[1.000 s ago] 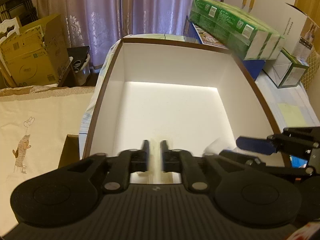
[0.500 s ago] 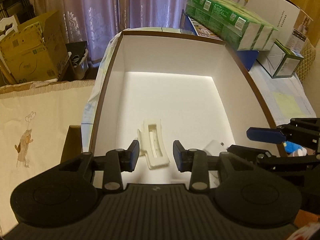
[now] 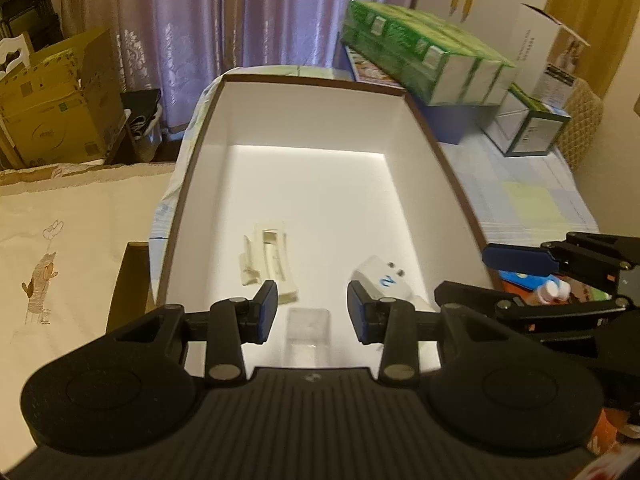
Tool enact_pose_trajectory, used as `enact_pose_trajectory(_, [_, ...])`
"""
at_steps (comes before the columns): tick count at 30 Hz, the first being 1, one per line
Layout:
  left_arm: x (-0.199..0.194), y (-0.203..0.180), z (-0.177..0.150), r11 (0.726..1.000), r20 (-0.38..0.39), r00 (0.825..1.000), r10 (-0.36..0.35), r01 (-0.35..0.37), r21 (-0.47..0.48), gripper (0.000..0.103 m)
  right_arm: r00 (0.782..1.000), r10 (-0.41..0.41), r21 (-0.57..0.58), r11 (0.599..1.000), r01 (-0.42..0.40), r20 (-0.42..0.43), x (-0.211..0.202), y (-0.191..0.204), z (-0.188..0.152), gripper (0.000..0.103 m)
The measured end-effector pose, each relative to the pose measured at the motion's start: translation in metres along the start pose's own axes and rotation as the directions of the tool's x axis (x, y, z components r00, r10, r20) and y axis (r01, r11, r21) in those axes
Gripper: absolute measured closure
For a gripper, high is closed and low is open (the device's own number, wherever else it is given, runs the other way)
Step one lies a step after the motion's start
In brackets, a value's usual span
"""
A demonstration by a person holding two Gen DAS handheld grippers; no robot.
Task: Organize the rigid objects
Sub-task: 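Move both tools back over the table toward the green box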
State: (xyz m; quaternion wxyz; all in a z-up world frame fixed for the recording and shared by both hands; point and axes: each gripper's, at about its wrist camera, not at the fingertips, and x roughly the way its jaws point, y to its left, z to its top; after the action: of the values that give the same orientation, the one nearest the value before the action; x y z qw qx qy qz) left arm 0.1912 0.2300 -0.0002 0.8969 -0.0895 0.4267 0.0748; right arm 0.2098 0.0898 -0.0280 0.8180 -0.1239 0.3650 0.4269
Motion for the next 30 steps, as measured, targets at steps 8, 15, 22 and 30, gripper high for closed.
enact_pose_trajectory(8, [-0.023, -0.025, -0.015, 0.999, 0.025, 0.999, -0.038, 0.038, 0.025, 0.069, 0.999, -0.009, 0.032, 0.999, 0.008, 0.034, -0.036, -0.003, -0.017, 0.053])
enact_pose_trajectory(15, [-0.035, -0.050, -0.029, 0.997, 0.023, 0.998, -0.057, 0.056, 0.047, 0.069, 0.999, -0.017, 0.058, 0.998, 0.014, 0.050, -0.063, -0.012, -0.033, 0.052])
enact_pose_trajectory(22, [-0.041, -0.081, -0.046, 0.993, 0.002, 0.995, -0.095, 0.095, 0.074, 0.069, 0.999, -0.023, 0.082, 0.996, 0.019, 0.043, -0.086, -0.027, -0.054, 0.051])
enact_pose_trajectory(30, [-0.035, -0.128, -0.061, 0.976, -0.046, 0.984, -0.169, 0.174, 0.133, 0.069, 0.997, -0.063, 0.135, 0.989, 0.058, 0.035, -0.116, -0.055, -0.081, 0.051])
